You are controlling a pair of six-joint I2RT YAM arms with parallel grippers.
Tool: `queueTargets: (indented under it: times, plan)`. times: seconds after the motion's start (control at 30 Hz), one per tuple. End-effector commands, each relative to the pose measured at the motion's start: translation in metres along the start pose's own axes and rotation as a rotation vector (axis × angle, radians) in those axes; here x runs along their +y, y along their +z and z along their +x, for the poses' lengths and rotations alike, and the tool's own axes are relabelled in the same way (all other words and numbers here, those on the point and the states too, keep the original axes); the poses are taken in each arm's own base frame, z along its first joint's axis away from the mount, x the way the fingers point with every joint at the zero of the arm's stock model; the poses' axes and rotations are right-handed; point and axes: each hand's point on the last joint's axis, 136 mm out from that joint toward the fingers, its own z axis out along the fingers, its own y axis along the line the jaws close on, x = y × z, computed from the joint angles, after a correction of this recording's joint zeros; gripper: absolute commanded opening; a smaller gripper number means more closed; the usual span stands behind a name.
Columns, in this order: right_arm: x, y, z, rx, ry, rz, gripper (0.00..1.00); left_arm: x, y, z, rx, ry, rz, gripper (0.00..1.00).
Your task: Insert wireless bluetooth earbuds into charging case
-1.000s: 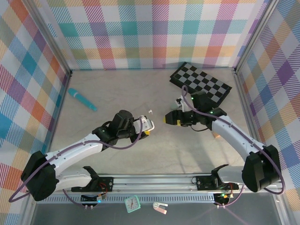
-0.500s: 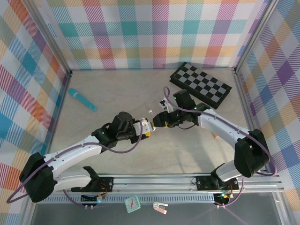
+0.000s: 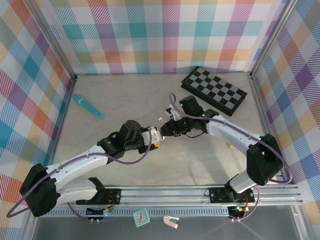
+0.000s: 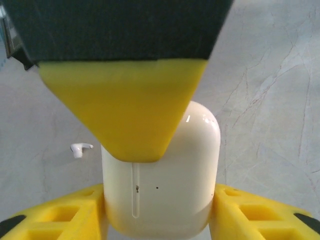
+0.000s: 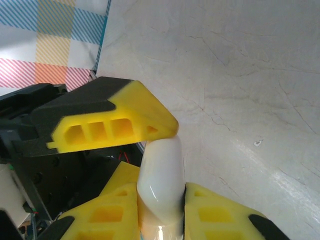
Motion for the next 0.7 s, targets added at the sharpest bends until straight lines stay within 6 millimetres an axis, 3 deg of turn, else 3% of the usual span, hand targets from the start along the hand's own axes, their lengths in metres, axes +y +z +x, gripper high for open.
queueTargets:
  times: [0.0, 0.07, 0.3, 0.53, 0.67]
  plan:
    - [0.009, -0.011, -0.004, -0.051, -0.105, 0.013, 0.17, 0.008, -0.01, -0.022, -0.096, -0.019, -0.049, 0.7]
    - [0.01, -0.018, -0.005, -0.08, -0.164, 0.04, 0.16, 0.009, -0.016, -0.028, -0.142, -0.063, -0.058, 0.8]
    - [0.029, -0.048, -0.002, -0.18, -0.41, 0.055, 0.16, 0.008, -0.05, -0.049, -0.393, -0.296, 0.004, 0.96]
    - [0.079, -0.082, 0.011, -0.289, -0.674, -0.086, 0.17, 0.01, -0.082, -0.088, -0.708, -0.502, 0.196, 0.99]
    - [0.103, -0.094, 0.016, -0.317, -0.739, -0.177, 0.14, 0.004, -0.093, -0.113, -0.841, -0.526, 0.344, 0.91]
